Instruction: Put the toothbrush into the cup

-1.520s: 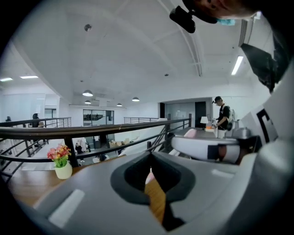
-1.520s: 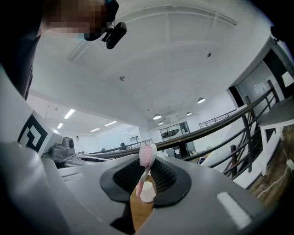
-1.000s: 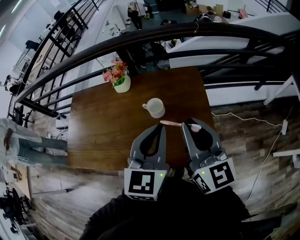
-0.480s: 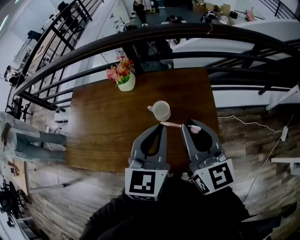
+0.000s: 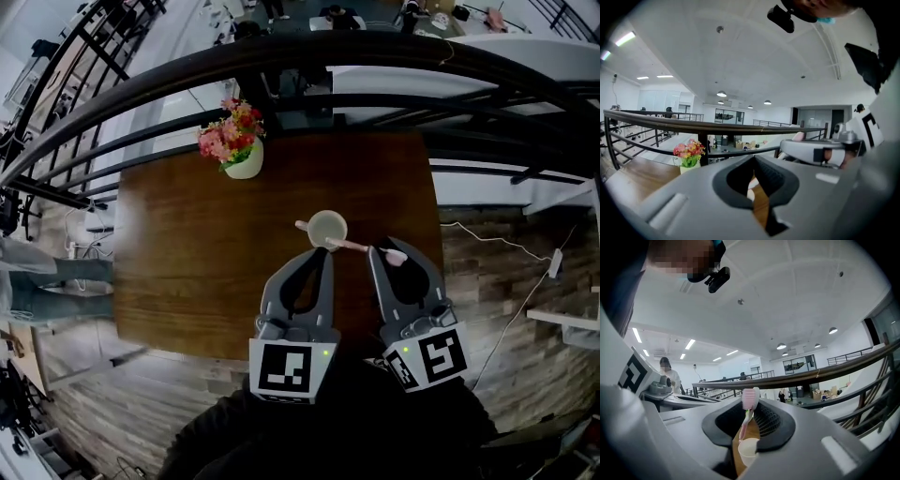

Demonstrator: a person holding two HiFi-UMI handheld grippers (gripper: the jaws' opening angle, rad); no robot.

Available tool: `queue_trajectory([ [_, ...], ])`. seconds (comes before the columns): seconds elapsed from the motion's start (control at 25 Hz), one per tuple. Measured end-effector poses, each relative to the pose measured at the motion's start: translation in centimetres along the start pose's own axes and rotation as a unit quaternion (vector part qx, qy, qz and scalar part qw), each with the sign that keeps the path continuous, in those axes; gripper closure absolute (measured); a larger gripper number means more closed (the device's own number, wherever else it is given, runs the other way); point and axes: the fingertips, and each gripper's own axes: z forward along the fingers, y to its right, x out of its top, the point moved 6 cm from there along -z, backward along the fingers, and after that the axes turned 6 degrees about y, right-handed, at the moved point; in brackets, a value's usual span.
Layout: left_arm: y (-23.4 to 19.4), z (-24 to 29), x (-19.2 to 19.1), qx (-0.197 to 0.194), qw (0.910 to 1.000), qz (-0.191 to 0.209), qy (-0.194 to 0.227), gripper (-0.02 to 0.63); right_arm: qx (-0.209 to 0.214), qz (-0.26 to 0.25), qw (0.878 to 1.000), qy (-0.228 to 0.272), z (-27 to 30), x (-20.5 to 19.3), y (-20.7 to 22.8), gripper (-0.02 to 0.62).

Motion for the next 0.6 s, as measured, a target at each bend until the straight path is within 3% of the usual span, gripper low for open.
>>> queue_trajectory([
  [0.2, -3.6, 3.3, -2.0, -0.007, 0.9990, -0.027, -0.035, 0.598, -0.001, 0.003, 0.999, -0.050, 4.6, -3.3, 0.7, 0.540],
  [0.6, -6.0, 4.8, -6.6, -0.018, 0.9936, -0.065, -0.091, 0.598, -0.014, 0.019, 0.993, -0.118, 6.6, -8.4, 0.3, 0.532],
])
